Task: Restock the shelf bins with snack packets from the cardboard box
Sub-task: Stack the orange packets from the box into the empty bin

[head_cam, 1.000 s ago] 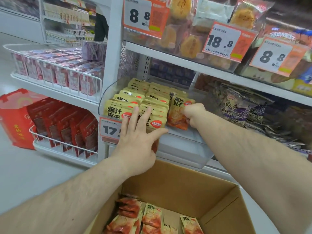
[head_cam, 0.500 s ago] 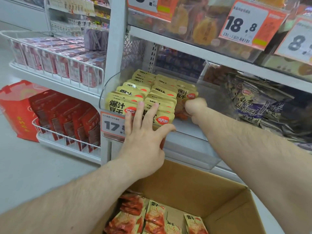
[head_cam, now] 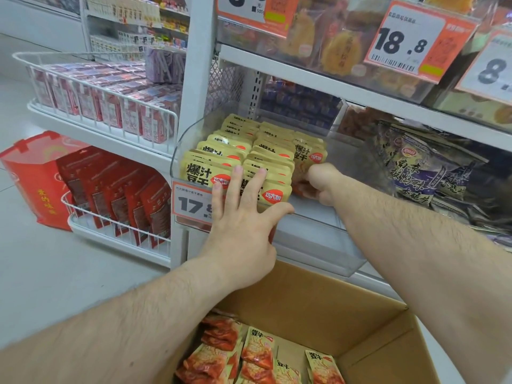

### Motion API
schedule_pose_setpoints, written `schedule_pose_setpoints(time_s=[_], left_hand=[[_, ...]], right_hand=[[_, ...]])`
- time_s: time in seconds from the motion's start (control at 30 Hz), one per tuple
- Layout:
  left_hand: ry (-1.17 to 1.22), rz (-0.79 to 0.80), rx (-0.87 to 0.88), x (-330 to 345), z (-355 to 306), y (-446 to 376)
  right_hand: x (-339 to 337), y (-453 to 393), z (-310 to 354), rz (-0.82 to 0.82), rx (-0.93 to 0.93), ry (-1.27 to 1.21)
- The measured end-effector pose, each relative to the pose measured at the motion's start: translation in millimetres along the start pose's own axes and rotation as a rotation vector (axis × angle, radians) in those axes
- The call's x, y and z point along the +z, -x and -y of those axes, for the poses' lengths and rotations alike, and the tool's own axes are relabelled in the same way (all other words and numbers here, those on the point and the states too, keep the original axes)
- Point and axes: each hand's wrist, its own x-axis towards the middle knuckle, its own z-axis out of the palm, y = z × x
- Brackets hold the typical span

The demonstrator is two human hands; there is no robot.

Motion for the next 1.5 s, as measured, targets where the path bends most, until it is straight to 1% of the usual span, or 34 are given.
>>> schedule_pose_setpoints(time_s=[0.2, 0.3, 0.37, 0.47, 0.5, 0.53, 0.57, 0.6, 0.63, 0.67, 0.73, 0.77, 0.83, 0.9, 0.93, 0.97, 1.0, 1.03, 1.07, 1.13, 1.17, 1.2, 1.27, 1.37, 1.43, 1.5], left_hand=[[0.005, 0.044, -0.007, -4.8, -3.0, 0.9], [0.019, 0.033, 0.005, -7.9, -4.8, 0.7], [0.022, -0.021, 0.031, -9.6, -8.7, 2.4], [0.076, -0.162, 0.085, -8.7, -12.7, 6.8], [0.097, -0.204, 0.097, -6.5, -12.1, 7.6], [0.117, -0.235, 0.110, -4.4, -13.4, 9.5], [0.129, -0.248, 0.132, -2.6, -15.8, 12.6], [0.134, -0.241, 0.150, -0.8, -19.0, 16.4], [0.143, -0.205, 0.154, 1.3, -23.6, 20.6], [0.155, -0.130, 0.139, 2.7, -29.1, 25.0], [0.169, 0.065, 0.091, 6.8, -36.9, 32.5], [0.144, 0.174, 0.071, 9.7, -38.3, 34.7], [0.084, 0.413, 0.045, 16.8, -37.9, 39.2], [0.038, 0.590, 0.030, 25.5, -34.7, 44.1], [0.019, 0.650, 0.030, 30.2, -33.4, 46.5], [0.011, 0.691, 0.032, 33.9, -32.8, 48.3], [0.023, 0.723, 0.030, 36.7, -33.3, 49.8], [0.049, 0.750, 0.022, 39.4, -34.0, 50.6], [0.077, 0.776, 0.013, 42.5, -34.8, 51.1], [0.116, 0.825, -0.005, 49.7, -34.8, 51.8], [0.125, 0.849, -0.011, 53.7, -33.7, 51.8], [0.126, 0.871, -0.015, 57.3, -32.1, 51.7], [0.124, 0.908, -0.033, 63.0, -27.2, 49.9], [0.135, 0.949, -0.068, 70.1, -21.0, 46.5], [0.134, 0.964, -0.070, 75.9, -17.6, 45.2], [0.153, 0.981, -0.074, 79.9, -15.2, 45.7]], right_hand=[[-2.5, 8.8, 0.9, 0.038, 0.016, 0.133], [-4.2, 11.9, 0.9, 0.036, 0.021, 0.141], [-7.0, 17.3, 5.0, 0.010, 0.017, 0.120], [-13.9, 30.2, 15.6, -0.087, -0.003, 0.121], [-14.9, 36.8, 20.0, -0.147, -0.051, 0.162], [-19.3, 46.6, 23.6, -0.237, -0.145, 0.265], [-24.4, 61.3, 25.6, -0.332, -0.284, 0.391], [-28.1, 79.8, 24.8, -0.411, -0.469, 0.488], [-30.6, 103.5, 21.8, -0.463, -0.673, 0.529], [-31.6, 126.8, 15.1, -0.492, -0.853, 0.520], [-29.2, 163.3, -11.0, -0.498, -1.104, 0.424], [-26.8, 177.7, -27.5, -0.479, -1.185, 0.364], [-24.5, 199.9, -64.4, -0.411, -1.290, 0.286], [-25.2, 208.8, -105.4, -0.318, -1.365, 0.323], [-26.0, 206.9, -127.5, -0.273, -1.368, 0.364], [-26.1, 200.5, -150.6, -0.246, -1.320, 0.404], [-26.4, 192.8, -173.2, -0.239, -1.223, 0.448], [-26.7, 184.1, -195.5, -0.239, -1.087, 0.500], [-27.9, 174.3, -218.7, -0.222, -0.917, 0.573], [-32.3, 156.5, -262.7, -0.131, -0.537, 0.733], [-34.8, 150.1, -281.8, -0.091, -0.387, 0.787], [-36.9, 145.0, -298.1, -0.067, -0.283, 0.832], [-37.9, 135.8, -326.2, -0.006, -0.154, 0.945], [-35.5, 127.1, -355.8, 0.148, 0.004, 1.218], [-37.8, 123.8, -373.3, 0.175, 0.073, 1.376], [-40.1, 120.3, -388.5, 0.174, 0.076, 1.477]])
